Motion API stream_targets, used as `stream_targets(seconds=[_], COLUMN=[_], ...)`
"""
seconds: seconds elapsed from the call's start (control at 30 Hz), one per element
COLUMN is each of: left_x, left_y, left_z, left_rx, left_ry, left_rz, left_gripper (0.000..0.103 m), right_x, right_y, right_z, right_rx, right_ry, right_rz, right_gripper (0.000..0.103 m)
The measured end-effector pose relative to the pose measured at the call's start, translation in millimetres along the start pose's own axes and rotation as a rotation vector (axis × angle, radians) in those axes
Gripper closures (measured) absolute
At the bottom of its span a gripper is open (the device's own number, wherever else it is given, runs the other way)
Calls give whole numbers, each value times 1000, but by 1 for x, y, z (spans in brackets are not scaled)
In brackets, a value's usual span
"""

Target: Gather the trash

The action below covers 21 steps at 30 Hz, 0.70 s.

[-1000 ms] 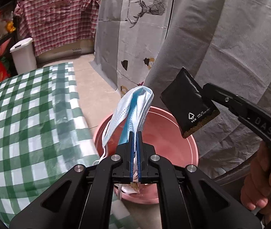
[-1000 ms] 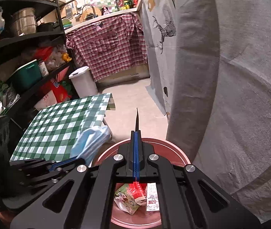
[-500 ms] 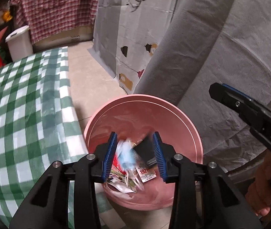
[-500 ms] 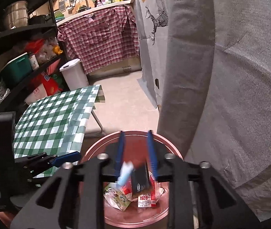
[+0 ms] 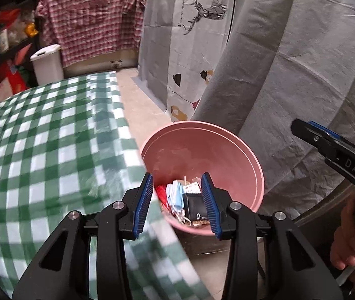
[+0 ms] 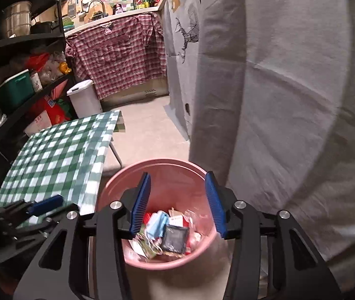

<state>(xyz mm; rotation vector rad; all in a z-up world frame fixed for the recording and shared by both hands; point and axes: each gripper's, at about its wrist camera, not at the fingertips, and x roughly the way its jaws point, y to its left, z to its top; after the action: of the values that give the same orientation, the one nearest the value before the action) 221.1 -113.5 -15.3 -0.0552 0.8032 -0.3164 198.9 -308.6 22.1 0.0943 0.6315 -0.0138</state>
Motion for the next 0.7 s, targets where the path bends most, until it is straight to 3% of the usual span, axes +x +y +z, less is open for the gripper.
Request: stream_targets(seconds=[0.27, 0.5, 0.63, 0.7], left_x=[-46, -87, -103, -111], left_y=[0, -16, -22, -24], left_z=[-25, -49, -56, -62], left_rx=[-43, -13, -5, -8], left_ry=[-17, -68, -115, -138], left_rz=[41, 84, 100, 126], left_gripper=[57, 30, 8, 8], right_x=[-51, -92, -109, -113], right_y=[8, 6, 0, -2], right_z=[-22, -36, -50, -55], right_rx=[19, 18, 42, 47], right_ry=[-41, -69, -38, -26], right_rz=[-22, -49, -45, -45], right_gripper=[33, 7, 5, 5])
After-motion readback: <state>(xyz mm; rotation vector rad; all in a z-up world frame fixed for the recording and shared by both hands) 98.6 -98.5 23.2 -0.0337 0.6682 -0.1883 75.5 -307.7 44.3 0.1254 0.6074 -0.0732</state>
